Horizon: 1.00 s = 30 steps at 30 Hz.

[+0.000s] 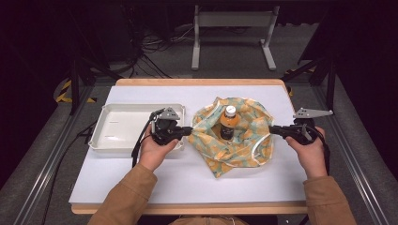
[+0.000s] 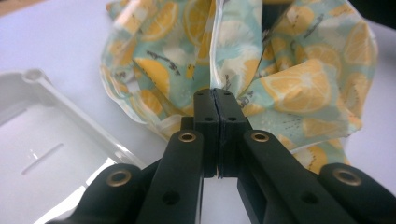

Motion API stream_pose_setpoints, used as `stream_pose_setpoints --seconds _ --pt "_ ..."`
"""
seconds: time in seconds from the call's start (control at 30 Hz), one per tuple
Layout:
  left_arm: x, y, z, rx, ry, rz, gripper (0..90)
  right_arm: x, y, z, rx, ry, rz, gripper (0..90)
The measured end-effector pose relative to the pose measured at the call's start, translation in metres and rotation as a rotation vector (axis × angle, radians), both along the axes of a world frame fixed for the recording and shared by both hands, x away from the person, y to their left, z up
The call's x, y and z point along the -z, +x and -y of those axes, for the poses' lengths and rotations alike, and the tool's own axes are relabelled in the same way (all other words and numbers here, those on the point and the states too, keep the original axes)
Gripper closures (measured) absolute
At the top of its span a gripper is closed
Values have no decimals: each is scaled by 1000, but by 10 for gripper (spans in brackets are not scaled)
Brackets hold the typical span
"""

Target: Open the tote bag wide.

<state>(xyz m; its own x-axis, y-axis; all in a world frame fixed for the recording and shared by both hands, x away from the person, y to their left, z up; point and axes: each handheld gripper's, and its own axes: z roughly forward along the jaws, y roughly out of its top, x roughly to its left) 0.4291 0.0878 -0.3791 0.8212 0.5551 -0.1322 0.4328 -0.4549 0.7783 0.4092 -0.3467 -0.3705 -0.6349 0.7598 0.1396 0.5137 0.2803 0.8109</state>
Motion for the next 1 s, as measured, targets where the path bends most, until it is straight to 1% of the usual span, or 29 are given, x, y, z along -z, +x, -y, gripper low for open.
stream_pose_setpoints --seconds 0.1,0.17,0.27,0.33,0.5,0.53,0.57,0.6,0.7,0.77,0.8,0.83,0.9,0.93,1.0 --pt "8 0 6 3 28 -18 885 8 1 -1 -3 -12 -21 900" --pt "13 0 9 8 58 -22 885 12 2 -1 -2 -17 -37 900" --pt "20 -3 14 17 87 -33 885 19 3 0 0 -28 -63 900" --pt "25 -6 18 18 119 -38 884 23 3 0 -1 -35 -78 900" --pt "35 -12 25 30 190 -44 883 35 5 1 2 -55 -131 899" --pt "35 -12 25 30 190 -44 883 35 5 1 2 -55 -131 899" --pt "38 -14 27 35 206 -48 883 36 5 1 3 -60 -142 898" --pt "40 -14 28 40 213 -54 882 39 5 2 2 -66 -156 898" --pt "44 -16 31 75 241 -75 875 42 4 3 1 -72 -175 897" --pt "47 -17 33 85 250 -104 877 44 4 4 0 -78 -184 897" --pt "47 -17 33 85 250 -104 877 44 4 4 0 -78 -184 897" --pt "49 -19 34 96 269 -112 878 46 3 5 5 -82 -195 897" --pt "51 -21 35 99 286 -115 877 47 2 6 4 -89 -199 897" --pt "51 -21 35 106 304 -115 876 47 1 7 6 -93 -202 897" --pt "51 -22 35 102 312 -115 873 48 0 8 6 -92 -206 897"
